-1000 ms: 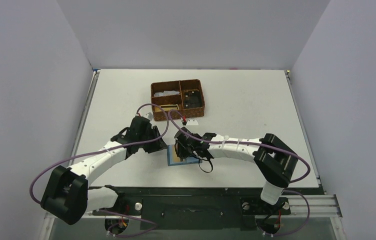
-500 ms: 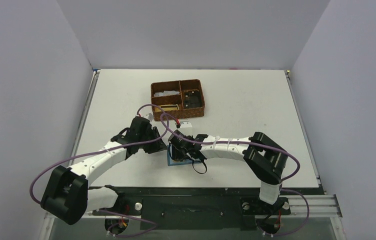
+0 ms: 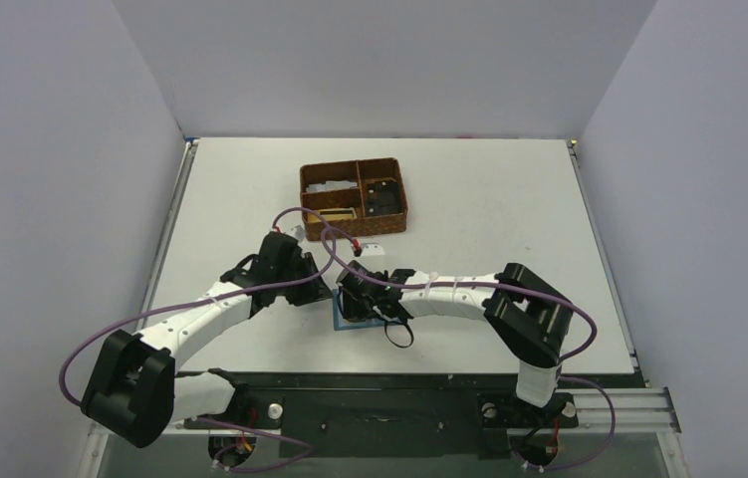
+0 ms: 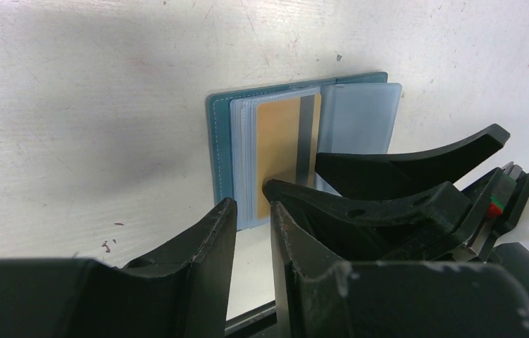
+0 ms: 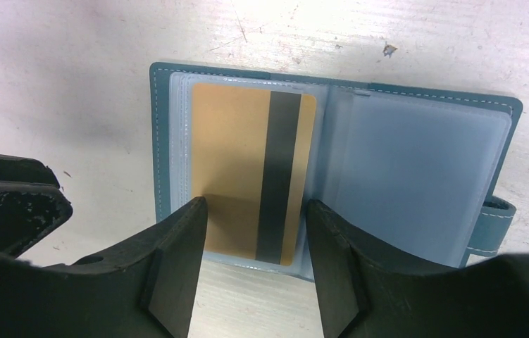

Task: Take the credit cards out of the card holder
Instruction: Remove the credit card from the card holder.

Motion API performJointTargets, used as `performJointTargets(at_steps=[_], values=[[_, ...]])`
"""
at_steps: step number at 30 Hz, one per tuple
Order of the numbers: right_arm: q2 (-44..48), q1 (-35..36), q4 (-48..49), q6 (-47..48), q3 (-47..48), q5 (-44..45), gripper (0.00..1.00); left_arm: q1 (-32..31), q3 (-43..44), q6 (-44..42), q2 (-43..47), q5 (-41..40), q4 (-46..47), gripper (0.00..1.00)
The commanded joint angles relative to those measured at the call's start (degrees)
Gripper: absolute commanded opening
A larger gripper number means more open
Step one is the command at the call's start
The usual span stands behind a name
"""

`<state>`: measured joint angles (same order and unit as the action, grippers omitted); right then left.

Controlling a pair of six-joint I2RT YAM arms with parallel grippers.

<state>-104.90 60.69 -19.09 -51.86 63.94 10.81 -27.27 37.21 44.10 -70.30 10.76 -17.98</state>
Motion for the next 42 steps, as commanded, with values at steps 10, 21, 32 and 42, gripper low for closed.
performJointTargets(at_steps=[10, 21, 32, 42], values=[[3.07, -2.65, 6.46, -1.59, -5.76, -2.99, 0.18, -0.28, 0.49, -0.81, -1.94, 0.89, 2.05, 0.18], [6.26, -6.91, 20.01, -4.55, -14.69, -12.54, 0.16, -4.48, 2.9, -0.35, -8.0, -0.51, 4.24, 0.07], [7.73, -9.8, 30.88, -8.05, -20.87, -18.17, 0.24, -6.06, 3.26, 0.36, -13.05, -2.55, 6.39, 0.01], [7.03, -12.02, 41.59, -12.18, -25.44, -22.84, 0.25, -7.42, 3.58, 1.26, -15.65, -4.69, 5.6, 0.0]])
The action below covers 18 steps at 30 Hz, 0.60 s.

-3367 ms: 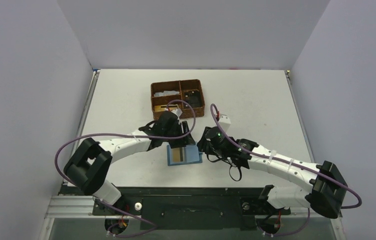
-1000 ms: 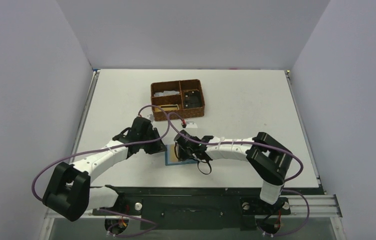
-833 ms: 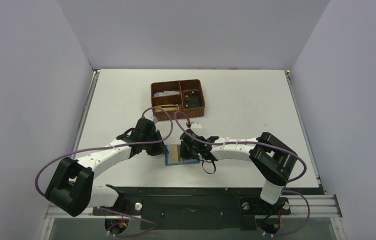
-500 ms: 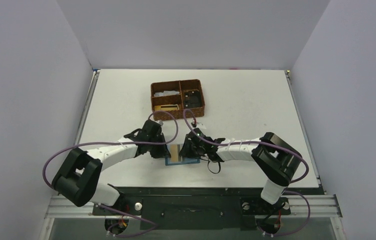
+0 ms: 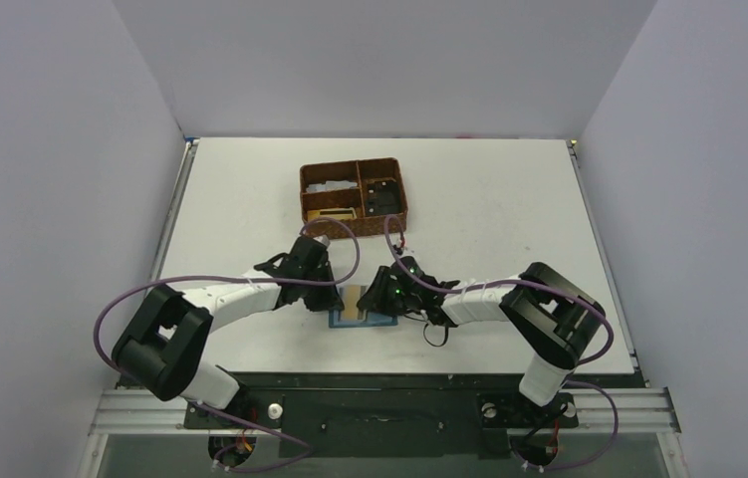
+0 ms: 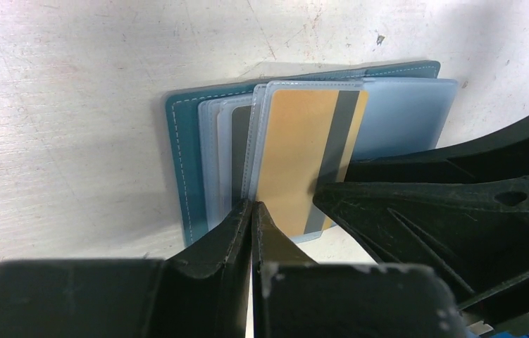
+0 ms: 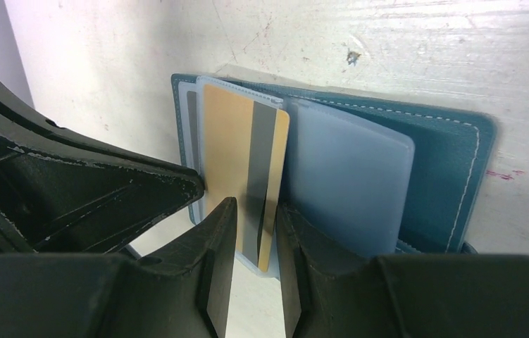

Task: Take the credit cards out of the card holder
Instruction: Remove the credit card from the card holder.

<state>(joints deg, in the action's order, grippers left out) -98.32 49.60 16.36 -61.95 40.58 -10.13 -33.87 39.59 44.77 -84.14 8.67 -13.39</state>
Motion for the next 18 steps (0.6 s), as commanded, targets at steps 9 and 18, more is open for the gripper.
performJointTargets(at_steps=[9, 18], values=[[1.61, -3.11, 13.22, -4.87, -6.64, -3.78, 0.24, -0.84, 0.98, 1.55, -3.02, -4.97, -1.07, 0.0], [1.5, -4.94, 19.67, -7.79, -9.92, -5.17, 0.21, -0.85, 0.3, 2.08, -3.57, -5.39, -1.09, 0.0]])
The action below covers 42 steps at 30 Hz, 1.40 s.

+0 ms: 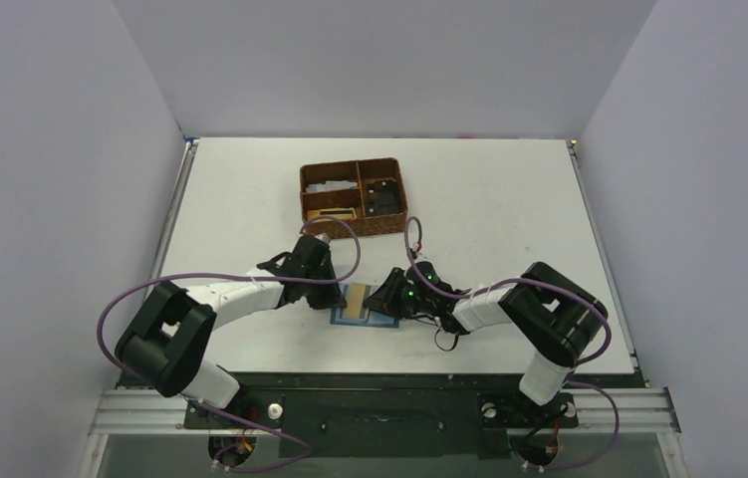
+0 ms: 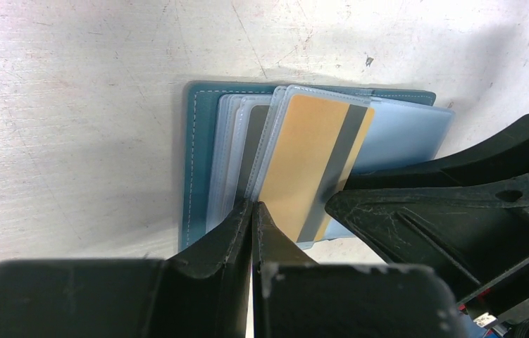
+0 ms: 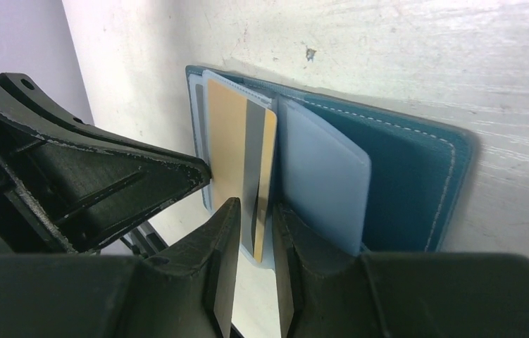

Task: Take the credit cards out of the card holder
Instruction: Remove the credit card from the card holder.

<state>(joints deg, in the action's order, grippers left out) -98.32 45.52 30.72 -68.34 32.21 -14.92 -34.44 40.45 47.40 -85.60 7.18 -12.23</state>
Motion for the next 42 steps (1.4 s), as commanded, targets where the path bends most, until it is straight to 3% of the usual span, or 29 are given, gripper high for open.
performJointTargets(at_steps=[1, 10, 30, 35, 42], values=[[1.53, -1.17, 6.08, -1.86, -1.85, -0.4, 0.2, -0.24, -0.59, -0.44, -2.11, -3.92, -2.33, 0.0], [0.37, -2.25, 10.14, -3.78, -3.13, -0.73, 0.13, -0.28, -0.87, -0.46, -1.47, -3.85, -2.39, 0.0], [-3.64, -1.98, 13.12, -5.13, -2.42, -1.51, 0.09, -0.28, -1.44, -0.33, -1.09, -3.49, -2.19, 0.0], [-4.11, -1.93, 13.48, -5.38, -1.99, -1.65, 0.0, -0.23, -1.84, -0.11, -0.72, -3.62, -2.35, 0.0], [-3.58, -2.17, 12.34, -4.55, -2.43, -1.14, 0.0, -0.1, -2.74, 1.15, -0.02, -5.29, -2.81, 0.0]])
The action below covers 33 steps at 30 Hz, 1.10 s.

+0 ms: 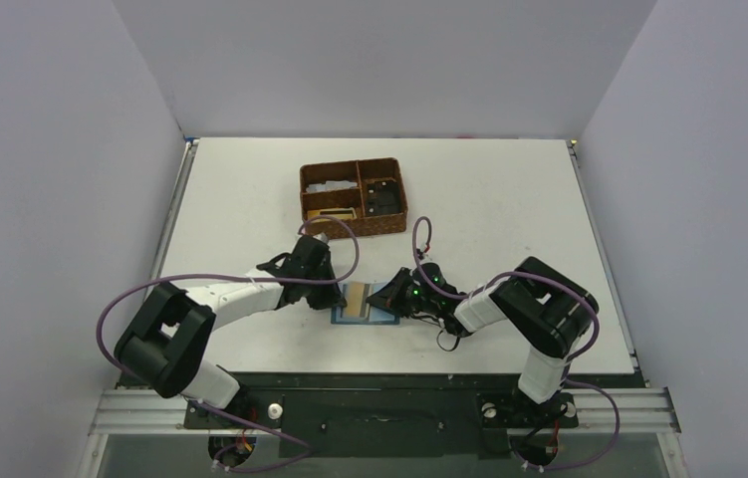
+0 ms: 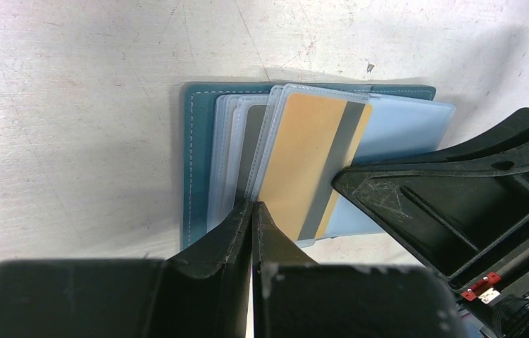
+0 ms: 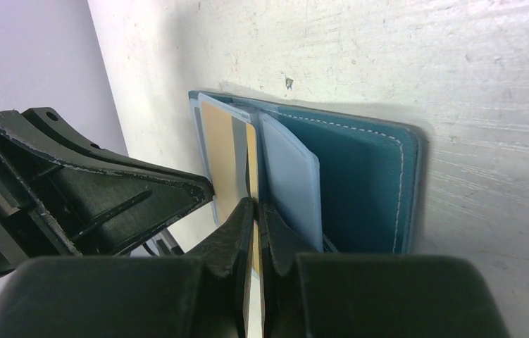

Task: Take the credit cards out of the card holder
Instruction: Remove the credit card from the card holder.

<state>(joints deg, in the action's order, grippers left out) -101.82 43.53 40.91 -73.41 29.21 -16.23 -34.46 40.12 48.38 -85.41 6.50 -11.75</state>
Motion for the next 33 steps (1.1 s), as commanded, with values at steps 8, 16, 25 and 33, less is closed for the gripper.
performJointTargets(at_steps=[8, 16, 25, 33], values=[[0.9, -1.15, 1.41, 1.52, -1.16, 0.43, 0.0, 0.7, -3.67, 1.13, 1.28, -6.02, -3.65, 0.0], [2.62, -2.1, -0.07, 2.82, -2.32, 0.6, 0.0, 0.99, -4.34, 2.04, 1.44, -5.99, -3.34, 0.0], [3.23, -2.42, -0.82, 3.68, -2.83, 0.81, 0.0, 1.18, -4.55, 2.45, 1.8, -6.05, -3.82, 0.0], [4.62, -2.67, -1.38, 4.25, -4.13, 1.21, 0.0, 1.5, -5.25, 2.77, 2.66, -7.55, -3.72, 0.0]])
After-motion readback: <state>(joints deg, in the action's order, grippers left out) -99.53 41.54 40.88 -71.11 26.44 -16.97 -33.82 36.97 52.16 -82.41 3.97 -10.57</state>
